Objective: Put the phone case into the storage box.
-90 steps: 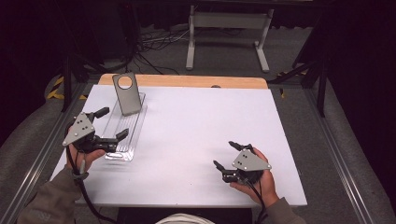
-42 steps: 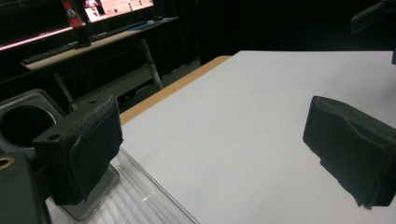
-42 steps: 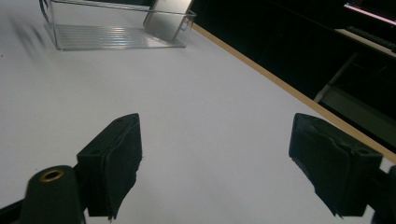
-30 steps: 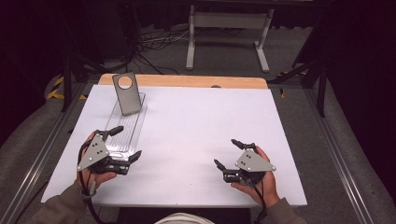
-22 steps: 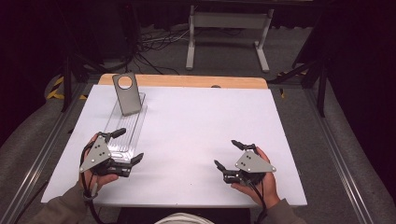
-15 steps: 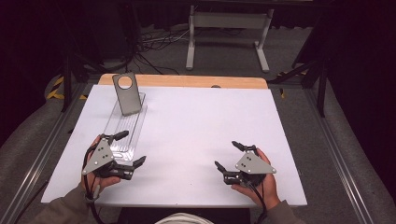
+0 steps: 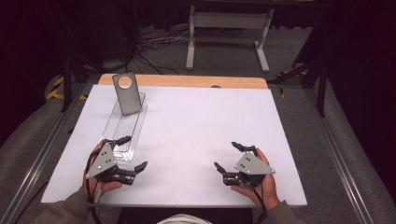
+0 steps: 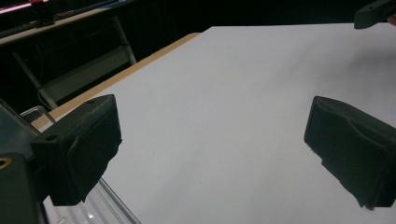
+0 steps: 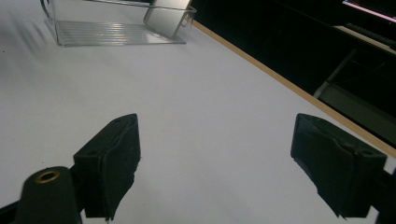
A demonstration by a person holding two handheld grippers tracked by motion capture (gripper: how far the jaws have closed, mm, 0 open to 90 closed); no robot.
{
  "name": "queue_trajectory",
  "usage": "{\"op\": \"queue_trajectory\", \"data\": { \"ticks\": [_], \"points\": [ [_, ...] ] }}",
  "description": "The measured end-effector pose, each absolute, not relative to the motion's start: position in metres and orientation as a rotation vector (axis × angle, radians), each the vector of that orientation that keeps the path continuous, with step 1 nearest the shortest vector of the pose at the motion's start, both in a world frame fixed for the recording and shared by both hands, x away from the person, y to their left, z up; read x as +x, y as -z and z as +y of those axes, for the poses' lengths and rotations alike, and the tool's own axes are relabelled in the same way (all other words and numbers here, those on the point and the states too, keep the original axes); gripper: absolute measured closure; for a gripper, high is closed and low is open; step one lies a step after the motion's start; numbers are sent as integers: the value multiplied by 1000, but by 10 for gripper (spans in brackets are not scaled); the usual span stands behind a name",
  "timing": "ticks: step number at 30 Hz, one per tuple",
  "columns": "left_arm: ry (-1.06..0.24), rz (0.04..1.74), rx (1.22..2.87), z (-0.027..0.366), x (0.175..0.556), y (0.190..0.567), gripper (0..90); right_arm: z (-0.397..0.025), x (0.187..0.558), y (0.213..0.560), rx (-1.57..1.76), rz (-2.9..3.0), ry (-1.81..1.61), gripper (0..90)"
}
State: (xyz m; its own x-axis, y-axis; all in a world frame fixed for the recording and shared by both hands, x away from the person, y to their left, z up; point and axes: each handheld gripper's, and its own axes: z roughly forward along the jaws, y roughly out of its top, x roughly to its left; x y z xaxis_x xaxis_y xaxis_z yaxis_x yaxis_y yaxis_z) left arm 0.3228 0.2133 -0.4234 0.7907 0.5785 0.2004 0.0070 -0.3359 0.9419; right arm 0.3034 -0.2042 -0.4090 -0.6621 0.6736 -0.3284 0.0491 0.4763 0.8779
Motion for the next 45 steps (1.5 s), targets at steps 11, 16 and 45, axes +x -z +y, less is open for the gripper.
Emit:
{"op": "queue_trajectory", "data": {
  "ticks": [11, 16, 45],
  "points": [
    [-563, 466, 1875, 214, 317, 433, 47, -203, 302, 411, 586, 2057, -1196, 161],
    [-567, 470, 1876, 213, 317, 434, 47, -203, 301, 411, 581, 2058, -1198, 160],
    [-526, 437, 1869, 212, 323, 434, 49, -200, 301, 415, 588, 2073, -1159, 160]
  ]
}}
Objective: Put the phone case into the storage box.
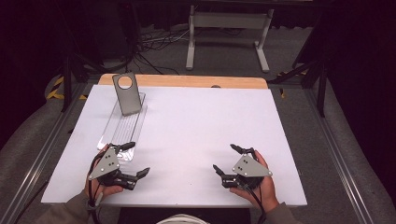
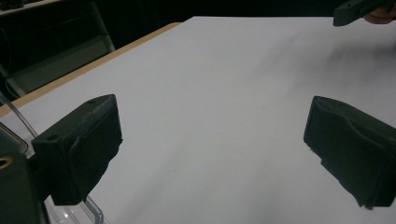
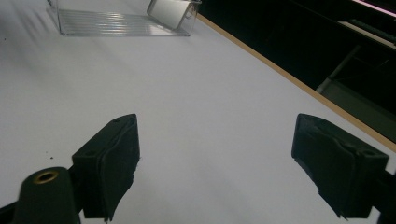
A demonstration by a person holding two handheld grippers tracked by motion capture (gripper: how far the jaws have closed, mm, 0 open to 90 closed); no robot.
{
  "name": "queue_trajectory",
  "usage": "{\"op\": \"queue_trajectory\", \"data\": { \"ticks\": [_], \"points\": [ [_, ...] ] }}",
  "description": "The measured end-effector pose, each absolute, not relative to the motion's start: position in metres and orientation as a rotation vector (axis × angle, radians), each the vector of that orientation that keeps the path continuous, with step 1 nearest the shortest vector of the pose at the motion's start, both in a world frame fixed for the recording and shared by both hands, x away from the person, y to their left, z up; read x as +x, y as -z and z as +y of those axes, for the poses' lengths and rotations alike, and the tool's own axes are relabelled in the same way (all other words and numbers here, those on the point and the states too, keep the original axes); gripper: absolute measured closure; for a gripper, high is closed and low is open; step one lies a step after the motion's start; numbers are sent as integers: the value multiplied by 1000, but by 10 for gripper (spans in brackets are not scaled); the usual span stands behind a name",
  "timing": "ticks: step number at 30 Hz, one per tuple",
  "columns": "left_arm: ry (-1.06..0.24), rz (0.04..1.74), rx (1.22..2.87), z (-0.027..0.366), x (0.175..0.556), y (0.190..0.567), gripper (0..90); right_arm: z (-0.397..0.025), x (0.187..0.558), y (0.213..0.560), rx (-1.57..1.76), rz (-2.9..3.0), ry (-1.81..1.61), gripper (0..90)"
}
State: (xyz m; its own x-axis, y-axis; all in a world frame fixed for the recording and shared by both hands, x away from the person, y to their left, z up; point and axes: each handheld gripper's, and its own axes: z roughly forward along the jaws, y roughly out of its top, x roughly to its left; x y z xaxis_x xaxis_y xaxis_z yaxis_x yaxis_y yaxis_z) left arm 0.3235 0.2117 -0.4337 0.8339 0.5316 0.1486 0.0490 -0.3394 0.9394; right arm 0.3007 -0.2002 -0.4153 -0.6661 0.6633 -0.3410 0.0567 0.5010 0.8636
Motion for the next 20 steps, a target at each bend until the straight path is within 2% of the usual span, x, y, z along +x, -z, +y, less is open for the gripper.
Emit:
{"op": "queue_trajectory", "data": {
  "ticks": [20],
  "points": [
    [-559, 443, 1883, 207, 323, 435, 49, -199, 299, 419, 567, 2113, -1161, 160]
  ]
}}
